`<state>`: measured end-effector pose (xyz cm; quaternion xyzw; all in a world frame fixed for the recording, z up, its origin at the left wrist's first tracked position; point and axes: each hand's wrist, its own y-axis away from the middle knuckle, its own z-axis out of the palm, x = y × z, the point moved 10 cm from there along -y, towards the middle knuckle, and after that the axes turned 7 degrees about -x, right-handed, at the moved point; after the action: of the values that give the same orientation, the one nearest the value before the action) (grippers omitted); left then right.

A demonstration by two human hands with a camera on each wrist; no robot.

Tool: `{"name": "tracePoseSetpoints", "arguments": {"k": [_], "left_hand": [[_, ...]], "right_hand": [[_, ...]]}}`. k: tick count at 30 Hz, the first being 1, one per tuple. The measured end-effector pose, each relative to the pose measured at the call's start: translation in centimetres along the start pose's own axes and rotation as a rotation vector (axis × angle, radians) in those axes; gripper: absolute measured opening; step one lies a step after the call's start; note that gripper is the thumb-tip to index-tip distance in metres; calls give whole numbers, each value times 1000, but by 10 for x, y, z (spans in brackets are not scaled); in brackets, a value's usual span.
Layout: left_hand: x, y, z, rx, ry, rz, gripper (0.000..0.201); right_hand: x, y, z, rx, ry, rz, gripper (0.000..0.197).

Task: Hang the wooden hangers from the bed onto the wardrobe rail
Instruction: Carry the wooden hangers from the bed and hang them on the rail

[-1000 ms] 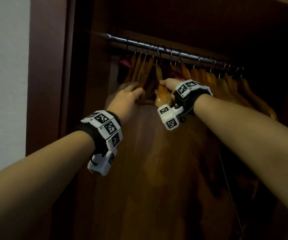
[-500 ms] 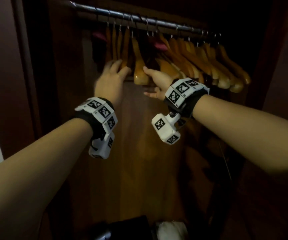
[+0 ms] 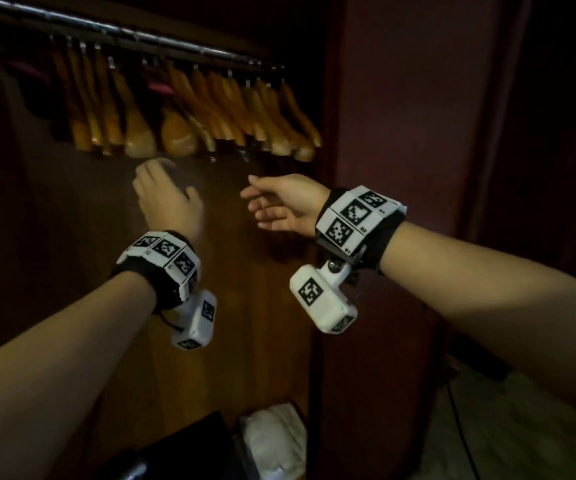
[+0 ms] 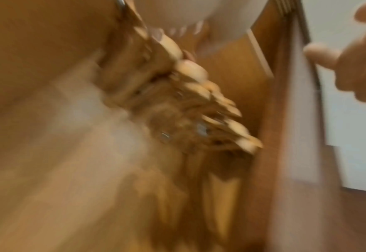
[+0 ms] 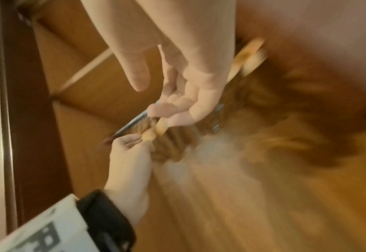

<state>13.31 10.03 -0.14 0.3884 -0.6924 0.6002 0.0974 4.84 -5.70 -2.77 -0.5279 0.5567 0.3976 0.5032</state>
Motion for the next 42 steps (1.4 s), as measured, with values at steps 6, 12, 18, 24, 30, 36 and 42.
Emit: {"name": "tracePoseSetpoints", "arguments": {"k": [6, 12, 18, 24, 30, 36, 42], "left_hand": [[172, 113, 96, -133, 384, 159, 24], [353, 286, 219, -464, 738, 143, 24], [532, 463, 306, -805, 920, 74, 22], [701, 641, 333, -1153, 1050, 119, 20], [820, 762, 366, -1363, 1146, 163, 12], [887, 889, 438, -1592, 975, 143, 23], [926, 996, 493, -1732, 803, 162, 25]], "right_hand": [[26, 153, -143, 283, -21, 3, 27], [102, 372, -308, 640, -62, 156, 29], [164, 639, -433, 1131, -299, 225, 35], [182, 895, -477, 1692, -263, 315, 32], [205, 1045, -509, 2005, -282, 386, 32], [259, 1132, -567, 2123, -355, 499, 32], [342, 1203, -625, 2064, -478, 624, 32]]}}
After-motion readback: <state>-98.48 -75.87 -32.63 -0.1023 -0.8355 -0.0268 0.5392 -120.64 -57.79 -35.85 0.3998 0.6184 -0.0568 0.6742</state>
